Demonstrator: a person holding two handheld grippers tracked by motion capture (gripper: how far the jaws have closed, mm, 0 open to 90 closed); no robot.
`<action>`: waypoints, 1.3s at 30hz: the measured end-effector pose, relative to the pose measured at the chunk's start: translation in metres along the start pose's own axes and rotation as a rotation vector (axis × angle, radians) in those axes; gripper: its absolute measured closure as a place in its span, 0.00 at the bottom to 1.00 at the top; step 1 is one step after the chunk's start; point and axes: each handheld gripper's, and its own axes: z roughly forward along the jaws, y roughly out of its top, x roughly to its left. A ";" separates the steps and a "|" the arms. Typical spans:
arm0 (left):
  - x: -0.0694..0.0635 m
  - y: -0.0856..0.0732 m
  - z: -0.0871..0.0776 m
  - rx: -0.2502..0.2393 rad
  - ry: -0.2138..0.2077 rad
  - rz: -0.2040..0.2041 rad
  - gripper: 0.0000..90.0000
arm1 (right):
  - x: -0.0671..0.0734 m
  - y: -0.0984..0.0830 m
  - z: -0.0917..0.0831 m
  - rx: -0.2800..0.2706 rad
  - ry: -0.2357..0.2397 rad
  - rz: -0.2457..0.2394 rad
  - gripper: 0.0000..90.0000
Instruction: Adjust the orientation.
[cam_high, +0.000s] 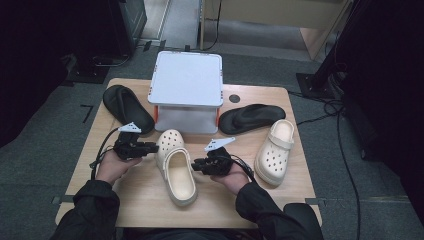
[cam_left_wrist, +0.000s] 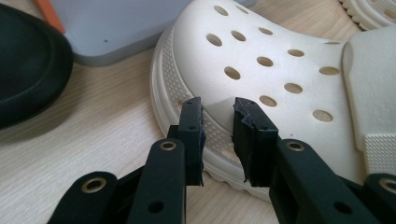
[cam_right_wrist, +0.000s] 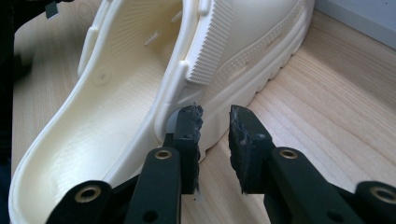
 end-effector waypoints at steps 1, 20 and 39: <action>0.001 0.001 0.001 0.005 -0.008 0.003 0.81 | 0.001 -0.001 -0.001 0.001 -0.002 -0.001 0.83; 0.002 0.019 0.007 -0.020 -0.055 0.009 0.70 | 0.008 -0.007 -0.019 -0.060 -0.032 -0.022 0.70; 0.012 0.036 -0.026 -0.107 -0.031 -0.030 0.62 | 0.018 0.029 -0.005 -0.092 -0.047 -0.073 0.54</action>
